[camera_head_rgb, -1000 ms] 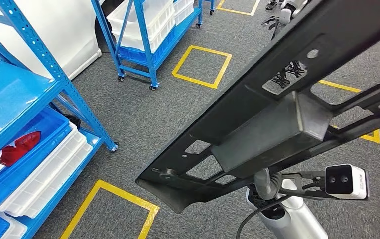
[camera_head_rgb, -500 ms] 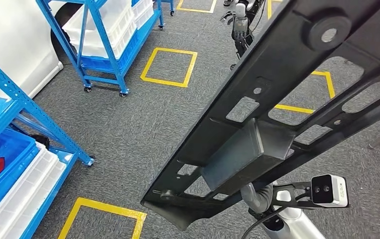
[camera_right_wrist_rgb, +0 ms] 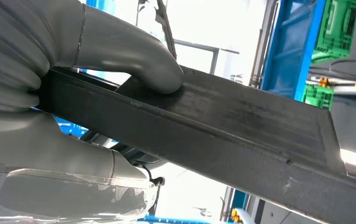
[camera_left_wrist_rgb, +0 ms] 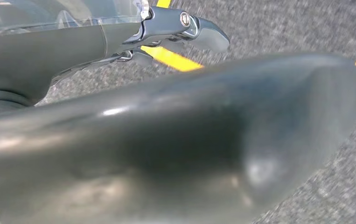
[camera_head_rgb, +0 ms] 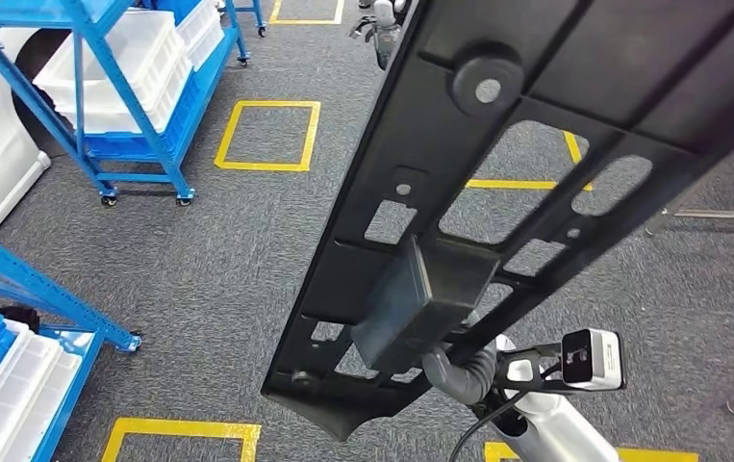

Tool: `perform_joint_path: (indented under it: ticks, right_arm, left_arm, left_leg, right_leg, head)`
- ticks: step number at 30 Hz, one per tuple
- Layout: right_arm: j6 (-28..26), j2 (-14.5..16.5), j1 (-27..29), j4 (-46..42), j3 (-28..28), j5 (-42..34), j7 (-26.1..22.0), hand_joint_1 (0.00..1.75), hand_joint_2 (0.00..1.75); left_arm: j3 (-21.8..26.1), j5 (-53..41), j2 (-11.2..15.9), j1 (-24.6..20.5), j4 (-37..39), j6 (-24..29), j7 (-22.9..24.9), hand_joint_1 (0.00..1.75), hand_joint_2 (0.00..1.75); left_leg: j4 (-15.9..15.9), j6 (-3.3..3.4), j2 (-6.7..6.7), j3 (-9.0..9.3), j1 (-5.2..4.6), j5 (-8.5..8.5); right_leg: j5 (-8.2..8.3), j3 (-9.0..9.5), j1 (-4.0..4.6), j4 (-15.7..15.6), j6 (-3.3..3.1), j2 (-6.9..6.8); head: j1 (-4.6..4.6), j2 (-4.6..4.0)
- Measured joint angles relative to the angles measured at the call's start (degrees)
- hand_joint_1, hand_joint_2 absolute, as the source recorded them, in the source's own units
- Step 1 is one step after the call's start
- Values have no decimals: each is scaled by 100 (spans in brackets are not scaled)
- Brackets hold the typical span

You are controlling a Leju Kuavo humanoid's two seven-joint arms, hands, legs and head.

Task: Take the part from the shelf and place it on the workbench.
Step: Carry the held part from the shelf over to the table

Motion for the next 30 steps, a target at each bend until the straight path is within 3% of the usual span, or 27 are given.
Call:
perform_joint_path:
  ticks: [2, 3, 5, 6, 7, 9, 10, 11, 13, 15, 17, 19, 20, 21, 22, 23, 26, 28, 30]
  right_arm:
    - [16, 10, -63, 77, 6, -56, -6, 175, 175]
    - [30, 18, -82, 108, 8, -79, -8, 175, 175]
    - [64, 29, -80, 165, 9, -101, -8, 175, 175]
    - [78, 30, -50, 185, 4, -90, -8, 175, 175]
    - [90, 30, -9, 199, -3, -64, -8, 175, 175]
    - [103, 30, 92, 199, -26, 35, -9, 175, 175]
    - [105, 29, 152, 192, -45, 91, -9, 175, 175]
    - [105, 28, 220, 181, -72, 146, -10, 175, 175]
    - [105, 15, 395, 148, -148, 242, -10, 175, 175]
    - [119, -22, 620, 77, -246, 347, -10, 175, 175]
    - [175, -65, 841, -15, -353, 439, -11, 175, 175]
    - [264, -87, 1027, -92, -455, 503, -11, 175, 175]
    - [311, -90, 1118, -123, -509, 534, -11, 175, 175]
    - [354, -90, 1210, -152, -561, 570, -11, 175, 175]
    - [393, -88, 1295, -185, -615, 612, -10, 175, 175]
    - [428, -82, 1366, -227, -667, 662, -10, 175, 175]
    - [520, -13, 1505, -397, -804, 821, -11, 175, 175]
    - [583, 69, 1560, -505, -871, 903, -13, 175, 175]
    - [628, 164, 1593, -581, -915, 953, -12, 175, 175]
  left_arm:
    - [-22, -26, -21, -2, 11, 5, 32, 0, 0]
    - [-27, -31, -26, 4, 16, 4, 43, 0, 0]
    - [-31, -25, -33, 27, 30, -12, 74, 0, 0]
    - [-31, -20, -39, 35, 37, -28, 95, 0, 0]
    - [-31, -18, -50, 40, 45, -45, 114, 0, 0]
    - [-34, -27, -80, 40, 56, -72, 151, 0, 0]
    - [-39, -40, -94, 39, 61, -76, 173, 0, 0]
    - [-46, -60, -111, 38, 67, -73, 203, 0, 0]
    - [-65, -97, -149, 34, 79, -42, 280, 0, 0]
    - [-85, -116, -200, 19, 85, -5, 350, 0, 0]
    - [-96, -115, -250, 17, 87, 14, 398, 0, 0]
    - [-96, -92, -282, 36, 87, 21, 424, 0, 0]
    - [-95, -73, -288, 45, 87, 19, 427, 0, 0]
    - [-95, -57, -292, 48, 87, 13, 424, 0, 0]
    - [-93, -45, -295, 46, 87, 8, 417, 0, 0]
    - [-93, -39, -298, 42, 87, 4, 411, 0, 0]
    - [-92, -42, -304, 34, 87, 2, 400, 0, 0]
    - [-90, -42, -302, 27, 87, 4, 379, 0, 0]
    - [-80, -36, -300, 7, 87, -1, 339, 0, 0]
  left_leg:
    - [292, -46, -217, -114, 31, -224]
    - [622, -57, -359, -260, 41, -418]
    - [1421, -57, -474, -632, 44, -767]
    - [1658, -48, -487, -754, 43, -811]
    - [1675, -32, -492, -778, 43, -740]
    - [1066, 22, -588, -527, 42, -328]
    - [664, 53, -722, -354, 43, -146]
    - [336, 76, -842, -212, 41, -24]
    - [79, 105, -957, -104, 23, 10]
    - [6, 153, -843, -70, 15, 46]
    - [-87, 229, -703, -30, 28, 101]
    - [-122, 276, -551, -22, 19, 114]
    - [-120, 282, -472, -26, 11, 110]
    - [-117, 283, -394, -27, 6, 103]
    - [-113, 279, -319, -28, 4, 94]
    - [-105, 266, -251, -25, 5, 83]
    - [-32, 184, -83, -9, -17, 4]
    - [8, 115, 9, 8, -41, -47]
    - [10, 49, 63, 37, -25, -76]
  right_leg:
    - [39, 0, -19, -38, -73, 103]
    - [49, -5, -14, -45, -97, 154]
    - [57, -20, 12, -41, -123, 281]
    - [58, -22, 26, -38, -127, 351]
    - [59, -21, 38, -34, -129, 422]
    - [59, -13, 48, -22, -125, 568]
    - [61, -15, 54, -14, -114, 637]
    - [67, -27, 52, -6, -92, 708]
    - [93, -60, 30, -14, -21, 829]
    - [112, -79, 6, -31, 56, 886]
    - [-49, -186, 25, 187, 99, 664]
    - [-423, -493, 32, 844, 126, 366]
    - [-590, -669, 23, 1226, 144, 304]
    - [-675, -785, 10, 1489, 162, 273]
    - [-656, -797, -3, 1552, 177, 249]
    - [-541, -687, -16, 1380, 189, 215]
    - [-139, -54, -13, 259, 170, -90]
    - [-117, 79, 22, 0, 105, -161]
    - [-106, 72, 30, -3, 33, -33]
  head:
    - [-9, 0]
    - [-19, 0]
    - [-35, 0]
    - [-38, 1]
    - [-37, 1]
    - [-37, 1]
    - [-35, 1]
    - [-34, 1]
    - [-35, 1]
    - [-33, 1]
    - [-16, 1]
    - [0, 1]
    - [5, 1]
    - [5, 1]
    - [7, 1]
    - [8, 1]
    - [4, 1]
    - [-5, 1]
    - [-11, 1]
